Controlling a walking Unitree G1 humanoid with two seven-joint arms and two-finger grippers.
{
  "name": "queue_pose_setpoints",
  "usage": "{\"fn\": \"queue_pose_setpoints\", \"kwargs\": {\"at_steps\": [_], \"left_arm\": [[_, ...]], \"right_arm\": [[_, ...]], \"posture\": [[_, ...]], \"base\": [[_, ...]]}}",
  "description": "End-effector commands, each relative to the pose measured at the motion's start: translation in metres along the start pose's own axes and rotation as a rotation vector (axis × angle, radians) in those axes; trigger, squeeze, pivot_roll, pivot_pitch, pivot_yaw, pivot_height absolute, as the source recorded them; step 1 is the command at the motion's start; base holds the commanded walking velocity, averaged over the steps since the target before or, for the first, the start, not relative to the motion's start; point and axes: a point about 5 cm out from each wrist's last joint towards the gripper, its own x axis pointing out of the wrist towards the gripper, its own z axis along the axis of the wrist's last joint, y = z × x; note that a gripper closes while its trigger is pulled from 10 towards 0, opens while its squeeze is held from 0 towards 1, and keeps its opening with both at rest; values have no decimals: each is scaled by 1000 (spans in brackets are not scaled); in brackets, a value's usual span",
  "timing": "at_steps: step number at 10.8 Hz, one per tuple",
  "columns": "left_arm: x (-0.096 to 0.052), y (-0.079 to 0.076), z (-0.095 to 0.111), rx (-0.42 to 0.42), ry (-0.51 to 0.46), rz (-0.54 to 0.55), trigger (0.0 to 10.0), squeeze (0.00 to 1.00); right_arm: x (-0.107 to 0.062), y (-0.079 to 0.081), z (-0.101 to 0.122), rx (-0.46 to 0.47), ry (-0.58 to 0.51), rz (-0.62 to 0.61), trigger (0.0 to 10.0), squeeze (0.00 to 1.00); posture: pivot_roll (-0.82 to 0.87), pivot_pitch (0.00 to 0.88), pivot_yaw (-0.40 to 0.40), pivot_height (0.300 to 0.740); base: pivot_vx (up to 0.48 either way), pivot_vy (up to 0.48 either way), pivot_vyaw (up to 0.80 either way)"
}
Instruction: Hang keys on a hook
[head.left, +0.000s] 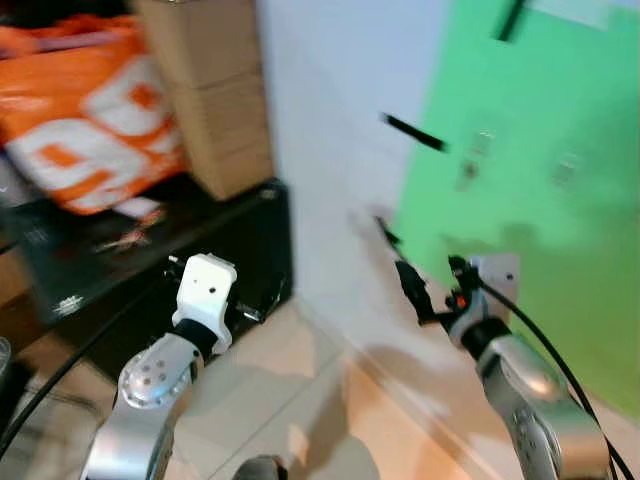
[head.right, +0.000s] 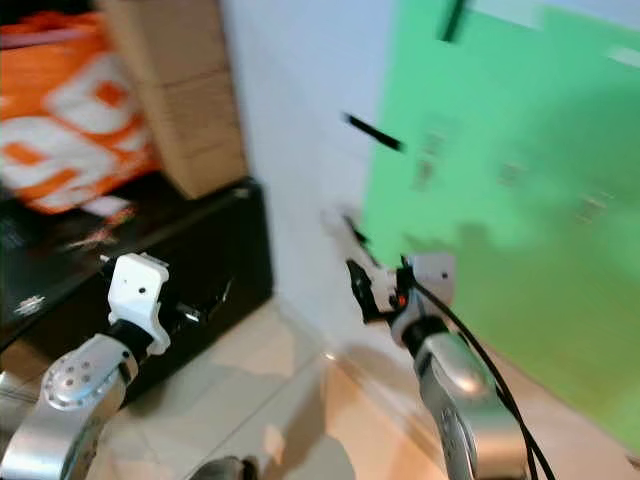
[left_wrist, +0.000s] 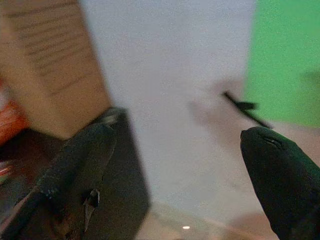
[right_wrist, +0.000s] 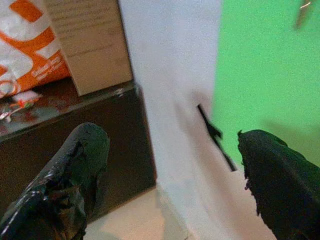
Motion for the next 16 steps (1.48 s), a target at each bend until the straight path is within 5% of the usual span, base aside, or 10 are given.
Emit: {"fn": "queue_pose_setpoints", "kwargs": {"at_steps": [1, 4, 7, 10, 16], "left_arm": [[0, -2, -2, 25, 6, 10, 10000, 310], [0, -1, -3, 71, 11, 57, 10000, 314], [-7, 3, -5, 66, -3, 104, 10000, 333], [-3, 5, -5, 46, -15, 116, 10000, 357], [-1, 7, -4, 37, -14, 130, 10000, 361]], "right_arm": [[-4, -6, 5, -8, -14, -46, 10000, 1000], [-5, -16, 6, -68, -36, -86, 10000, 1000], [-5, -7, 4, -118, -51, -67, 10000, 1000], [-7, -7, -7, -91, 40, -97, 10000, 1000], [-1, -4, -5, -105, 44, -46, 10000, 1000]], "posture": [[6, 0, 7, 740], [29, 0, -15, 740], [24, 0, -15, 740], [11, 0, 1, 740], [27, 0, -18, 740]], "base": [[0, 0, 800], [0, 0, 800], [0, 0, 800], [84, 0, 0], [265, 0, 0]]}}
